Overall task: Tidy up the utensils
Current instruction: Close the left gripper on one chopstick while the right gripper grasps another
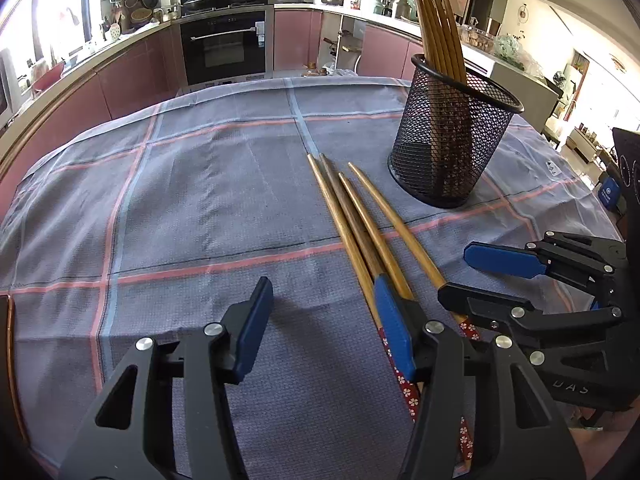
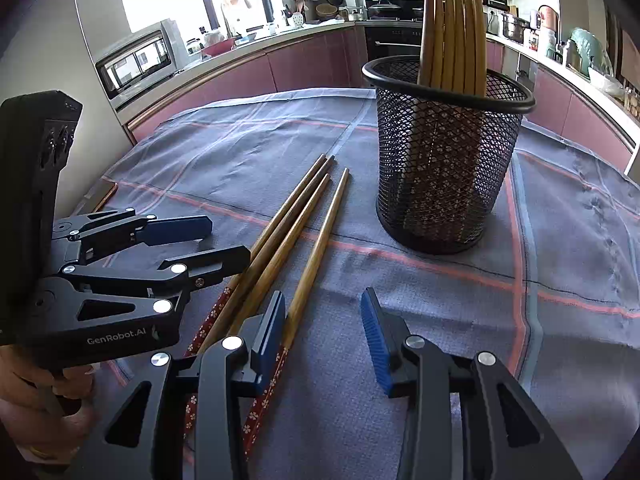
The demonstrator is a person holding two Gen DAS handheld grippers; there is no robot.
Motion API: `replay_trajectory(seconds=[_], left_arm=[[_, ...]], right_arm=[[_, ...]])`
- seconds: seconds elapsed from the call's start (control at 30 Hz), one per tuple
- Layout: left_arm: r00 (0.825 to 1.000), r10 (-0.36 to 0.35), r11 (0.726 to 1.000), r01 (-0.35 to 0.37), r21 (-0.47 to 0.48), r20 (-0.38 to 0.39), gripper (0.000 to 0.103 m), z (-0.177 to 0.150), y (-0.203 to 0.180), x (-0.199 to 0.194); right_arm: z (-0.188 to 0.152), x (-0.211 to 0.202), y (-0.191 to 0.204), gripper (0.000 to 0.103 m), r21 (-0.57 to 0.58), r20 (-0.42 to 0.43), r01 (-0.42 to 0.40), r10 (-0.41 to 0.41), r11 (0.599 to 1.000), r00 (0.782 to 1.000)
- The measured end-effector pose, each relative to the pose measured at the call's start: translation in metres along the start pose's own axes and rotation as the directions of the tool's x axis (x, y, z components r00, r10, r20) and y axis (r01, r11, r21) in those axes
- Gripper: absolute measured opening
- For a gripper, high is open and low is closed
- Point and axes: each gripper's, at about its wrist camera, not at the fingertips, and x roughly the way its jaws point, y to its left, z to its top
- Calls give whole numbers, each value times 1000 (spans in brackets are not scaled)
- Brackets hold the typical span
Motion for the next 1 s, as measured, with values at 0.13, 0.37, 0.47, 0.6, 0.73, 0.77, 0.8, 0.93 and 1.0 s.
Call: replay_trajectory(seconds=[0.13,0.37,0.47,0.6,0.73,0.77,0.8,0.93,1.0], left_arm=[[1000,0,1000,0,-22,-13,47,-2,7,0],[998,-55,998,55,-25,16,47,2,5,-7],[999,-50,999,50,-7,-5,47,2,-1,1],[999,-36,999,36,-10,-6,46,2,0,3],[999,-35,999,35,-26,-8,43,2,6,3],[999,-35,999,35,-27,-9,43,3,7,3],[999,-34,999,34,-25,-12,43,3,6,4],[999,-31,999,31,-12,-10,44,11,4,7],[1000,-22,1000,22,-3,-13,42,16,3,11]], right_arm=[[0,1,0,36,-2,-1,2,-2,1000,1000],[0,1,-2,36,3,-1,-3,3,1000,1000],[0,0,-2,36,3,0,-3,3,1000,1000],[0,0,-1,36,2,-1,-3,3,1000,1000],[1,1,-1,36,-2,1,1,-1,1000,1000],[2,1,-1,36,-6,1,3,-3,1000,1000],[3,2,0,36,-10,0,5,-5,1000,1000],[9,7,3,35,-21,0,13,-13,1000,1000],[12,10,4,34,-32,1,23,-23,999,1000]])
